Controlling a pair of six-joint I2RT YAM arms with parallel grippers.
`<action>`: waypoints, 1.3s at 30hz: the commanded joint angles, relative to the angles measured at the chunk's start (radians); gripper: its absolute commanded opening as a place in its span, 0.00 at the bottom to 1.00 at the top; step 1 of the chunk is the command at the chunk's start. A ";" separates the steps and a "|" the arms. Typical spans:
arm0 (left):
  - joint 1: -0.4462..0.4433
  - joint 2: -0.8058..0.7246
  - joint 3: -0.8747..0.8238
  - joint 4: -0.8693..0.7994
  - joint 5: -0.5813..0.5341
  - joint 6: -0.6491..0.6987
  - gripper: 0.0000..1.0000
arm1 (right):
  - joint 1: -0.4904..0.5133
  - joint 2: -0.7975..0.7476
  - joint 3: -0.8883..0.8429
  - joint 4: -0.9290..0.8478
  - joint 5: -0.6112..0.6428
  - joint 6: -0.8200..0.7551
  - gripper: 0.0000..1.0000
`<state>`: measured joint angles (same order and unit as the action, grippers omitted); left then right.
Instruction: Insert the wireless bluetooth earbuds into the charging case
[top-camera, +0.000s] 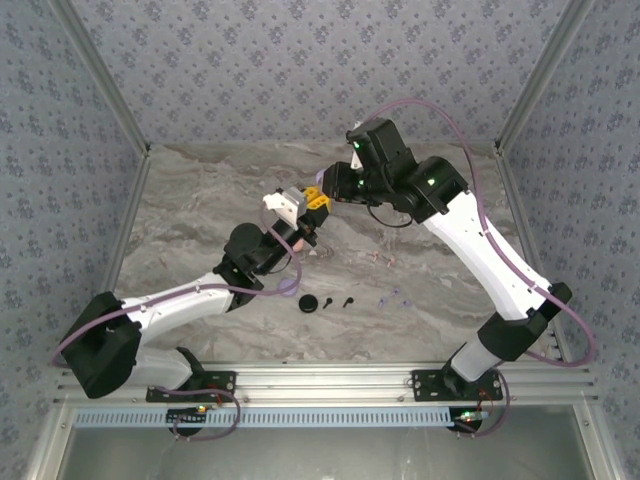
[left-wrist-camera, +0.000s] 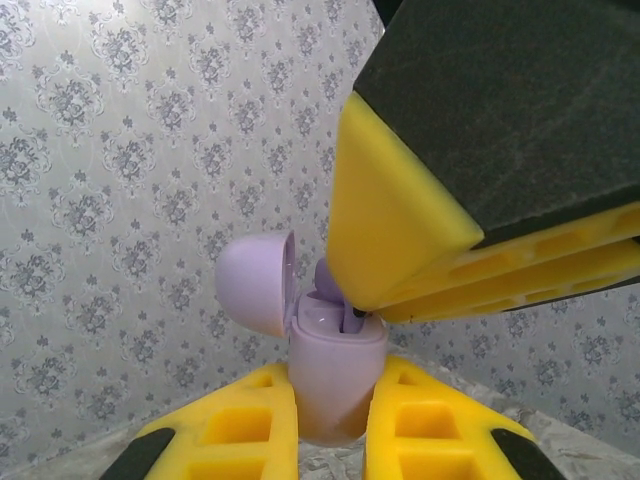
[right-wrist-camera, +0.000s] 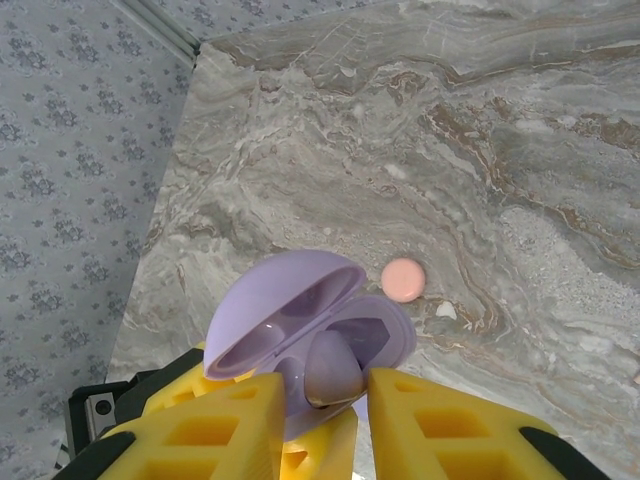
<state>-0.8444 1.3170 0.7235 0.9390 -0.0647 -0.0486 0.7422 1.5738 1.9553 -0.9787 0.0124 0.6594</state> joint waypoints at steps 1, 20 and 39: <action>-0.006 0.003 0.030 0.034 0.017 0.011 0.00 | 0.000 0.013 0.045 -0.029 0.026 -0.022 0.30; -0.007 0.001 0.030 0.027 0.024 0.008 0.00 | 0.005 0.050 0.073 -0.067 0.043 -0.071 0.25; 0.035 -0.084 0.011 -0.010 0.185 -0.058 0.00 | -0.061 -0.044 -0.060 0.001 -0.182 -0.215 0.22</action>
<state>-0.8246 1.2919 0.7231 0.8612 0.0326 -0.0700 0.6922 1.5616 1.9240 -0.9894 -0.0853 0.5018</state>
